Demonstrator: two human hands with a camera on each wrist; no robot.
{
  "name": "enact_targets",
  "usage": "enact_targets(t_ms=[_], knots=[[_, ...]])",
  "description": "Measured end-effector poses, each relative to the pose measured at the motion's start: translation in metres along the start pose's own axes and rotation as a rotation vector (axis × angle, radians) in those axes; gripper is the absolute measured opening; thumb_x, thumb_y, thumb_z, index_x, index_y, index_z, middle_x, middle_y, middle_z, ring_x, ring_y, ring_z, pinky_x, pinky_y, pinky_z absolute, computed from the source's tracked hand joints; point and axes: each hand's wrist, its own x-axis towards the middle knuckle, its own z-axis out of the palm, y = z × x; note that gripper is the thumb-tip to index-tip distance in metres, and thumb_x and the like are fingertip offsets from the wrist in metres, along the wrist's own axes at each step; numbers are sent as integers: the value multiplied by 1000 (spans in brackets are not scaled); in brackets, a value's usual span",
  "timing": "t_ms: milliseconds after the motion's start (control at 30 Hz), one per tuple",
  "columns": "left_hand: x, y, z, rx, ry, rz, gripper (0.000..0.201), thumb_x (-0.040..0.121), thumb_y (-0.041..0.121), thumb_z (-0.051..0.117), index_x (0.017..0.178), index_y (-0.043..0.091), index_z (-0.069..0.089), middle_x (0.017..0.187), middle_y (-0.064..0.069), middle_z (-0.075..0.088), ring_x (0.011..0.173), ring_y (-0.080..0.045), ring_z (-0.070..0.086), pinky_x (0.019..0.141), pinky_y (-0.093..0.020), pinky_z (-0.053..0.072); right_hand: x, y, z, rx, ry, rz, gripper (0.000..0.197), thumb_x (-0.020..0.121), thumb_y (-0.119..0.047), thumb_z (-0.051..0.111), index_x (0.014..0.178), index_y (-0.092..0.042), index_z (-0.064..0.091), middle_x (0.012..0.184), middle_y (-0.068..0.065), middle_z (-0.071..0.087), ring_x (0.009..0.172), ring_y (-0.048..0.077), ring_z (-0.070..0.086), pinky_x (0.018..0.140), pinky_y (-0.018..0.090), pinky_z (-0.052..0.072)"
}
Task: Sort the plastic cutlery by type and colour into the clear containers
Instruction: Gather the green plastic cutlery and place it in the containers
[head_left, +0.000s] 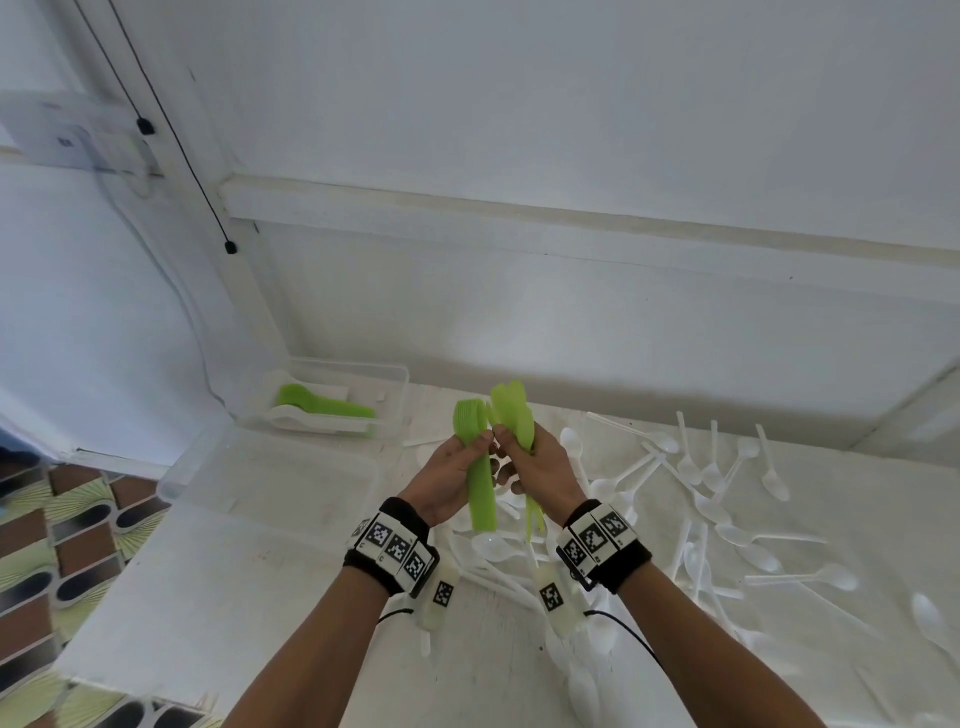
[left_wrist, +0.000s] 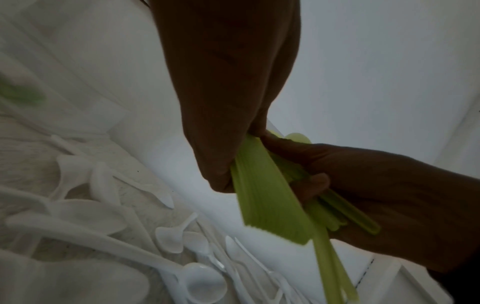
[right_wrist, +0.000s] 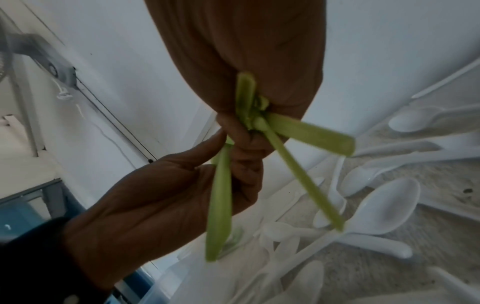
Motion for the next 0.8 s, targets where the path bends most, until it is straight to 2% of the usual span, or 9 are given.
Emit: enact_targets(t_ms=[100, 200, 267, 367, 433, 533, 633, 700, 800], knots=[[1, 1, 5, -41, 27, -3, 36, 102, 19, 56, 128, -6, 56, 108, -17, 57, 80, -24, 57, 74, -37, 52, 3, 0, 0, -23, 69, -52, 28, 96, -39, 66, 99, -11, 68, 76, 6, 70, 55, 14, 58, 51, 25, 44], [0, 3, 10, -11, -54, 1, 22, 104, 14, 51, 114, -3, 60, 96, -16, 61, 79, -29, 57, 78, -40, 52, 6, 0, 1, 86, 118, -15, 27, 96, -33, 68, 103, -8, 62, 72, 5, 69, 50, 16, 55, 49, 24, 43], [0, 3, 11, 5, -57, 8, 22, 102, 15, 53, 113, -2, 60, 94, -14, 61, 81, -29, 57, 79, -40, 51, 5, -1, 0, 120, 106, 5, 27, 95, -33, 69, 106, -10, 58, 72, 4, 69, 50, 17, 54, 49, 25, 41], [0, 3, 11, -7, -62, 21, 33, 105, 13, 49, 130, -8, 53, 113, -18, 65, 95, -25, 62, 80, -40, 54, 2, 2, -2, 85, 66, -16, 24, 97, -34, 66, 98, -10, 67, 72, 3, 69, 51, 16, 53, 49, 22, 39], [1, 3, 10, -17, -58, 16, 33, 105, 11, 48, 131, -8, 51, 120, -23, 61, 94, -26, 63, 81, -41, 54, 1, 3, -3, 73, 51, -9, 24, 97, -36, 65, 95, -12, 71, 73, 2, 69, 54, 15, 54, 50, 23, 41], [1, 2, 10, 5, -49, 12, 31, 106, 11, 45, 129, -8, 53, 117, -26, 57, 87, -28, 61, 81, -44, 53, 1, 1, -1, 81, 39, 21, 23, 95, -36, 67, 96, -15, 75, 74, -2, 69, 63, 14, 62, 58, 27, 49], [-2, 4, 12, 3, -74, 1, 32, 108, 10, 40, 132, -4, 55, 129, -23, 64, 108, -31, 66, 88, -41, 57, 3, 3, 1, 40, 34, 22, 24, 95, -42, 65, 98, -21, 77, 84, -6, 76, 82, 13, 73, 74, 35, 60], [-4, 5, 12, -12, -86, -6, 32, 107, 9, 40, 132, -3, 57, 130, -21, 65, 115, -30, 65, 94, -41, 56, 4, 6, 1, 1, 15, 29, 29, 93, -50, 64, 101, -26, 78, 94, -6, 78, 93, 13, 73, 87, 39, 59], [-7, 4, 8, 5, -113, 6, 31, 106, 7, 43, 131, -3, 58, 128, -20, 67, 116, -30, 66, 97, -41, 55, 3, 4, 0, 7, -25, 18, 32, 95, -51, 62, 105, -24, 77, 96, -4, 78, 95, 14, 73, 88, 39, 59]])
